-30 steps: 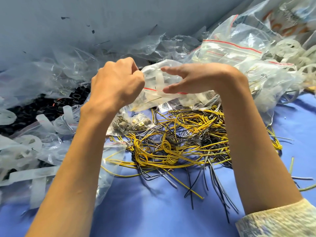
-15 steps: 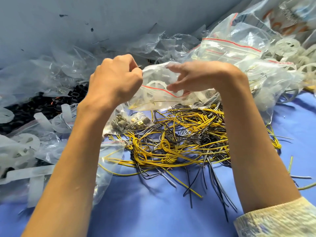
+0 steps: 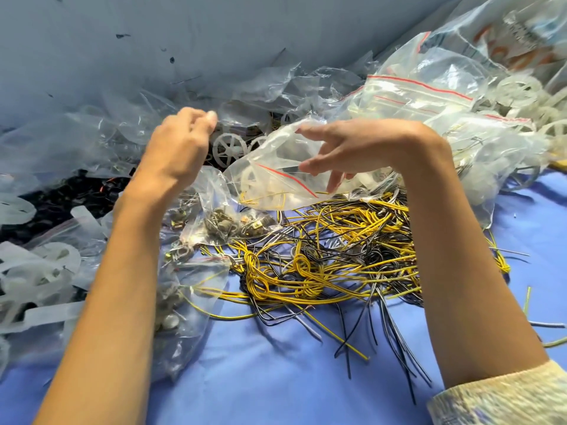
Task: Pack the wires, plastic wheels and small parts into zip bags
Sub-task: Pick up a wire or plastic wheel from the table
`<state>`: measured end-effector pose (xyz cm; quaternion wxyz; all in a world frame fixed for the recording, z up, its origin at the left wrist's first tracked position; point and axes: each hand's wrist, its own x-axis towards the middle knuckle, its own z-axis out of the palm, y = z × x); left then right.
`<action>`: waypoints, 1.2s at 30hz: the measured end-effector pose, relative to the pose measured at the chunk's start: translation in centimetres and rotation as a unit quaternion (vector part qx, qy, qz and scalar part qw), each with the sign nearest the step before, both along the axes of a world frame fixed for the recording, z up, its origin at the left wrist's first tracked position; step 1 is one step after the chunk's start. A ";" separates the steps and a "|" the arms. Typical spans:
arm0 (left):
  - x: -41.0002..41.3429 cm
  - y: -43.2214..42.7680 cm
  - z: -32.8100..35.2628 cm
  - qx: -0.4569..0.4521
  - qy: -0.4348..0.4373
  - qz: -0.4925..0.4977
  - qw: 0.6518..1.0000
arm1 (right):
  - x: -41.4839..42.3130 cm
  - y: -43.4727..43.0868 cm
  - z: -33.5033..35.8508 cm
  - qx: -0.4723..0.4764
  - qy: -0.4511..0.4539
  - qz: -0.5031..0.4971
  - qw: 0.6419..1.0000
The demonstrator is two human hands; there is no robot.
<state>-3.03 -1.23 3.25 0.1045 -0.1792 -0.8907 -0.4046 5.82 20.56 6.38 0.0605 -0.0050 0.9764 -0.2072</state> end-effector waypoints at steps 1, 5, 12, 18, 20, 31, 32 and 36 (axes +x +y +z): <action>-0.4 -0.7 -0.5 -0.046 0.037 0.078 0.995 | 0.0 0.0 0.1 0.000 0.000 0.002 1.000; -1.6 -3.5 -2.4 -0.171 -0.053 0.212 0.961 | 0.1 0.0 0.2 -0.010 0.001 0.004 1.000; -2.4 -5.5 -4.7 -0.219 -0.144 0.207 0.942 | 0.0 0.1 0.0 -0.031 0.008 0.017 0.999; -2.7 -6.6 -4.2 -0.156 -0.107 0.219 0.957 | -0.2 0.2 0.1 -0.066 0.040 0.035 0.996; -2.5 -6.8 -3.8 -0.145 -0.083 0.228 0.959 | -0.1 0.1 0.2 -0.081 0.052 0.046 0.994; 0.5 -4.0 2.6 0.048 0.062 0.113 0.990 | -0.3 -1.3 0.3 -0.126 0.117 0.070 0.983; 1.0 -3.5 3.0 0.057 0.064 0.094 0.992 | -0.3 -1.4 0.3 -0.142 0.117 0.071 0.980; 3.1 -2.0 4.3 0.103 0.054 0.002 0.993 | -0.5 -1.7 0.3 -0.195 0.120 0.067 0.971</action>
